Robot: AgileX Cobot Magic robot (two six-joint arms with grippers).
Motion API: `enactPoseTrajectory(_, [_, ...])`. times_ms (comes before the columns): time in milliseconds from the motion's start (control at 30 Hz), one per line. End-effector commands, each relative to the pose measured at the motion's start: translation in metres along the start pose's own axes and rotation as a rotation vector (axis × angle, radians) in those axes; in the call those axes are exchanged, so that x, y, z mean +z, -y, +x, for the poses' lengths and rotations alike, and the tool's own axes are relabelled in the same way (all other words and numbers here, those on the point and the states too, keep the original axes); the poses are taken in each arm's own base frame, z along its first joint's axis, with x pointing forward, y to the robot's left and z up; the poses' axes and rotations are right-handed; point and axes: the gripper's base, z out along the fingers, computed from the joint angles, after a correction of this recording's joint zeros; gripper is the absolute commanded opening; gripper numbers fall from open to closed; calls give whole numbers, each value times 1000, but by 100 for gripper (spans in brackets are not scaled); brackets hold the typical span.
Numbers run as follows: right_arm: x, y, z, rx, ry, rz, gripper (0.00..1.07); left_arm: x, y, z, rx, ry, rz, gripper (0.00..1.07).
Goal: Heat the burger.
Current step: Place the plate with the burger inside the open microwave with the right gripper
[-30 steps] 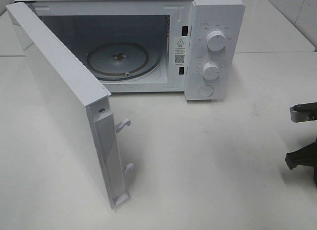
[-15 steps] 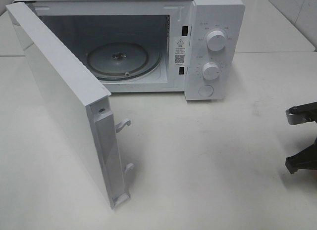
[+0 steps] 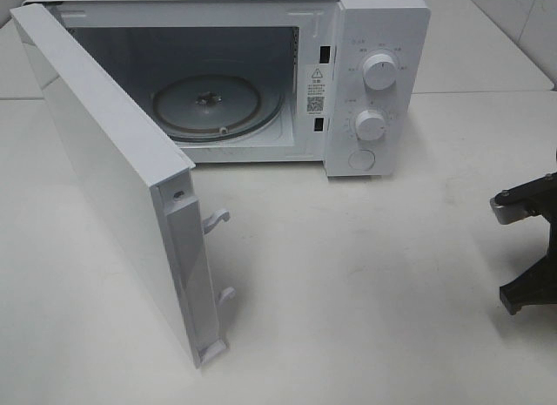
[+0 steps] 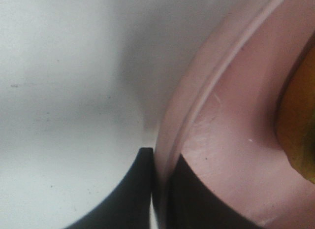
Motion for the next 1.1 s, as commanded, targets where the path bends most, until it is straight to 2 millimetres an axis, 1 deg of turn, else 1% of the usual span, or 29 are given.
enactPoseTrajectory(33, [-3,1,3,-26,-8,61,0,-3,0,1,0,30,-1,100])
enactPoseTrajectory(367, [-11,-9,7,-96,-19,165,0,-3,0,1,0,30,-1,100])
enactPoseTrajectory(467, [-13,-10,7,-103,-14,168,0,-3,0,1,0,30,-1,100])
enactPoseTrajectory(500, [-17,-11,8,-109,2,171,0,-3,0,1,0,30,-1,100])
enactPoseTrajectory(533, [-23,-11,9,-113,25,175,0,-3,0,1,0,30,-1,100])
enactPoseTrajectory(633, [-25,-9,10,-109,34,178,0,-3,0,1,0,30,-1,100])
enactPoseTrajectory(700, [-34,-4,14,-97,44,188,0,-3,0,1,-1,30,-1,100])
enactPoseTrajectory(867, [-39,-1,17,-90,54,189,0,-3,0,1,-1,30,-1,100])
enactPoseTrajectory(933, [-44,1,20,-83,54,186,0,-3,0,1,-1,30,-1,100])
enactPoseTrajectory(1100, [-47,2,23,-75,52,174,0,-3,0,1,-1,30,-1,100])
